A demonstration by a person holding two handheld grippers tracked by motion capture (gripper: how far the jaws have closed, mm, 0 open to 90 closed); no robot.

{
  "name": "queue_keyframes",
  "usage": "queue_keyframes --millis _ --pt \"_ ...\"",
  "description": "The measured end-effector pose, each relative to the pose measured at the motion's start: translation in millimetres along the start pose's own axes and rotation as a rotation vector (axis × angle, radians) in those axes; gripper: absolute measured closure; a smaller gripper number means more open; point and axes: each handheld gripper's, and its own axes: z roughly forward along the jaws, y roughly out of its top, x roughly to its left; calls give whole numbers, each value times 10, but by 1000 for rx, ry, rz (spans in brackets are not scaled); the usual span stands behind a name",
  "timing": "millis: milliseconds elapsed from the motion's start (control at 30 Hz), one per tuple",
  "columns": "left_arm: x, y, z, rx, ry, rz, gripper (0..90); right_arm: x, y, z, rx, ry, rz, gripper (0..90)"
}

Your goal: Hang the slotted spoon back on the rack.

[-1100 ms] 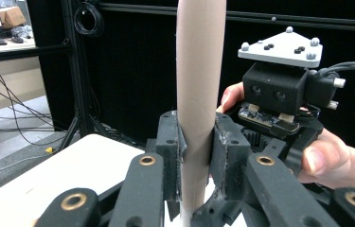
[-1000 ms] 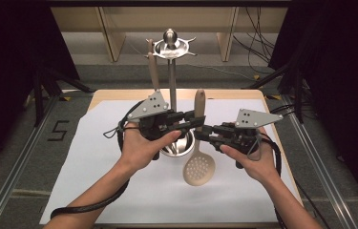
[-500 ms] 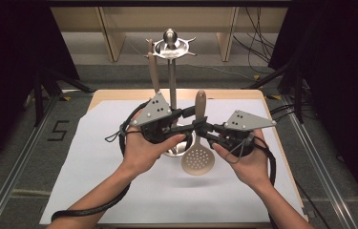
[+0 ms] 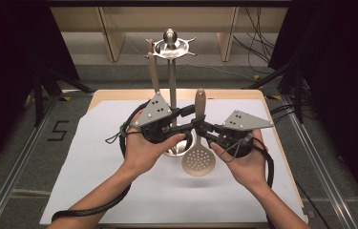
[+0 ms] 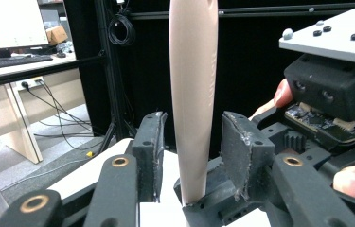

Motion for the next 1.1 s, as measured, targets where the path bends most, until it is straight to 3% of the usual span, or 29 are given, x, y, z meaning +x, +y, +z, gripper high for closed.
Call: queue_keyframes --millis 200,367,500,700,800,933,1000,1067,1100 --pt "10 -44 17 11 1 -6 603 -18 6 -10 -2 -17 -13 770" --pt "14 -66 35 15 -2 -4 649 -7 1 -16 9 -18 3 770" --pt "30 -74 43 4 -23 -8 716 -6 8 -16 5 -15 -1 770" --pt "76 -48 12 3 -57 -20 731 -15 3 -4 -24 4 -8 764" --pt "117 -33 -14 5 -60 -26 733 -24 -4 6 -44 31 -13 692" --pt "180 -34 -54 15 -42 -14 733 -38 -27 -45 -36 19 -27 616" --pt "214 -44 -74 21 -33 -14 734 -52 -51 -85 -41 20 -12 598" --pt "238 -51 -89 21 -29 -21 734 -92 -68 -119 -49 11 -31 591" --pt "250 -51 -97 20 -28 -20 734 -93 -83 -136 -46 16 -10 590"
